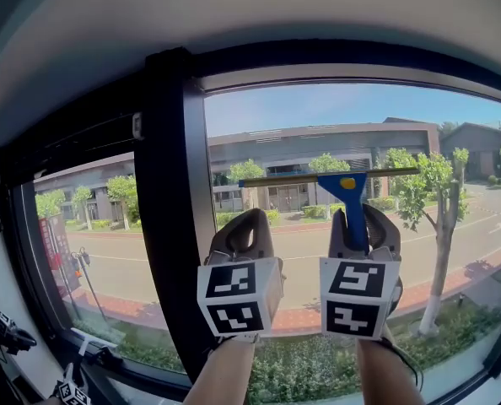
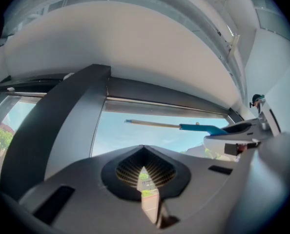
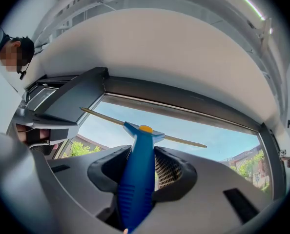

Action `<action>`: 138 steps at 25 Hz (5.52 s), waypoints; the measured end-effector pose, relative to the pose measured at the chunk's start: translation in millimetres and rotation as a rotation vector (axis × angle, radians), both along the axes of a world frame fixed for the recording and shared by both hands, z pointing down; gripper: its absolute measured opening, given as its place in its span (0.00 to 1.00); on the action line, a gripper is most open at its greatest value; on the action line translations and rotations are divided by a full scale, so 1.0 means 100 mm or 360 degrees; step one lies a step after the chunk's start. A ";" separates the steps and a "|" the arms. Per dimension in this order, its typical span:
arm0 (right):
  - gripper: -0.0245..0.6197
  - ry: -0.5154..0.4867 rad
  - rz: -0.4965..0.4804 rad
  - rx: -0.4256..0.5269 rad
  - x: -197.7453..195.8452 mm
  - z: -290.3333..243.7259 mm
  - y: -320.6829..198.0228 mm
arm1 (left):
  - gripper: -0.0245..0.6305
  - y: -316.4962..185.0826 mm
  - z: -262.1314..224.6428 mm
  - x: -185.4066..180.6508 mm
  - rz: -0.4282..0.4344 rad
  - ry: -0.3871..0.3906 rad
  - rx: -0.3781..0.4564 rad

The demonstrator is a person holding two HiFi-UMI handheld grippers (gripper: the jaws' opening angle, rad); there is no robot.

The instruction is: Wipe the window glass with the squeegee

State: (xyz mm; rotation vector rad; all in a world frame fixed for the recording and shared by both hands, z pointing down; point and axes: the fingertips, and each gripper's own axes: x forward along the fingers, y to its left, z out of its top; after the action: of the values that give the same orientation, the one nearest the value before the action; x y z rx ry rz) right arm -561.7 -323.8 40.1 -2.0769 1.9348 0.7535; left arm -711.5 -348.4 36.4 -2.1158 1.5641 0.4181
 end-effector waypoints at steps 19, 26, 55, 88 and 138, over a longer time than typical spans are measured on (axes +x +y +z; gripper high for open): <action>0.26 0.0047 0.0017 0.0076 -0.29 -1.36 -0.32 | 0.04 -0.06 -0.61 -0.12 -0.0090 -0.0001 0.0133; 0.26 0.0103 0.0121 0.0073 -0.44 -1.65 -0.41 | 0.04 -0.12 -0.70 -0.14 -0.0072 -0.0011 0.0144; 0.26 0.0046 0.0195 0.0122 -0.66 -1.47 -0.58 | 0.04 -0.24 -0.35 -0.08 0.0005 -0.0056 0.0078; 0.25 0.0083 0.0114 -0.0057 -0.61 -0.12 -0.55 | 0.04 -0.13 0.83 -0.14 -0.0062 -0.0030 -0.0184; 0.23 -0.0063 -0.0145 -0.0325 -0.39 2.36 -0.56 | 0.04 -0.18 3.45 0.11 0.0014 -0.0174 -0.0714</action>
State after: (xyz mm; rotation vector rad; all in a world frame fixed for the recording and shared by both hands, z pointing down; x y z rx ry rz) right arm -600.4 -379.3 276.2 -2.0793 2.1472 0.5112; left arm -700.9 -366.4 381.4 -2.4234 1.7051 -0.0573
